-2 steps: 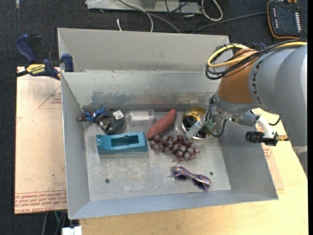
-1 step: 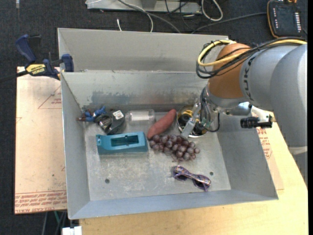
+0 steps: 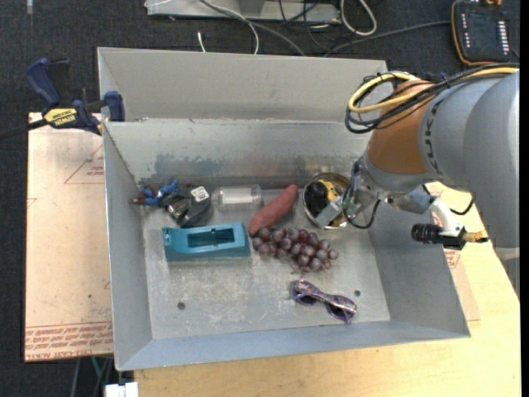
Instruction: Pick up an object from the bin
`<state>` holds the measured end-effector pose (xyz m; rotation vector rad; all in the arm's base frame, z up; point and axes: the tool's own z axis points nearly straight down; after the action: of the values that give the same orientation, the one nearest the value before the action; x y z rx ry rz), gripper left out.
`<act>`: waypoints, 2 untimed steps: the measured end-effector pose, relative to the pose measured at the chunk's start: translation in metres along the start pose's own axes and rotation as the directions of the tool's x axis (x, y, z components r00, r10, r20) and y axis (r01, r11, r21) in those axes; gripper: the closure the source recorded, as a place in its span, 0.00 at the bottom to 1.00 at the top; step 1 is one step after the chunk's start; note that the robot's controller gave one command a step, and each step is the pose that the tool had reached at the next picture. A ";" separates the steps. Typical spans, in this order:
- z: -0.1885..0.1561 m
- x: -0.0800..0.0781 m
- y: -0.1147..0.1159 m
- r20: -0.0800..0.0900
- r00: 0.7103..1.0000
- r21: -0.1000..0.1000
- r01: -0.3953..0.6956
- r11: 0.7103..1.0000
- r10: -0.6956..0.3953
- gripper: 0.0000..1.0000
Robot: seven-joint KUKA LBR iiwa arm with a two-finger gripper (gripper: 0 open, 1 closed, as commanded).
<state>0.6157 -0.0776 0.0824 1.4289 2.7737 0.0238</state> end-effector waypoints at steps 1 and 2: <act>0.000 0.000 0.000 0.000 1.000 0.000 0.000 1.000 0.000 1.00; 0.000 0.003 -0.004 0.008 1.000 -0.011 -0.030 1.000 0.030 1.00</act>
Offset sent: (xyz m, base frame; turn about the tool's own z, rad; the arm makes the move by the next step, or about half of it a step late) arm -0.0130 -0.0004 -0.0066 0.0471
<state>0.6105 -0.0773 0.0822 1.4643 2.7417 0.0332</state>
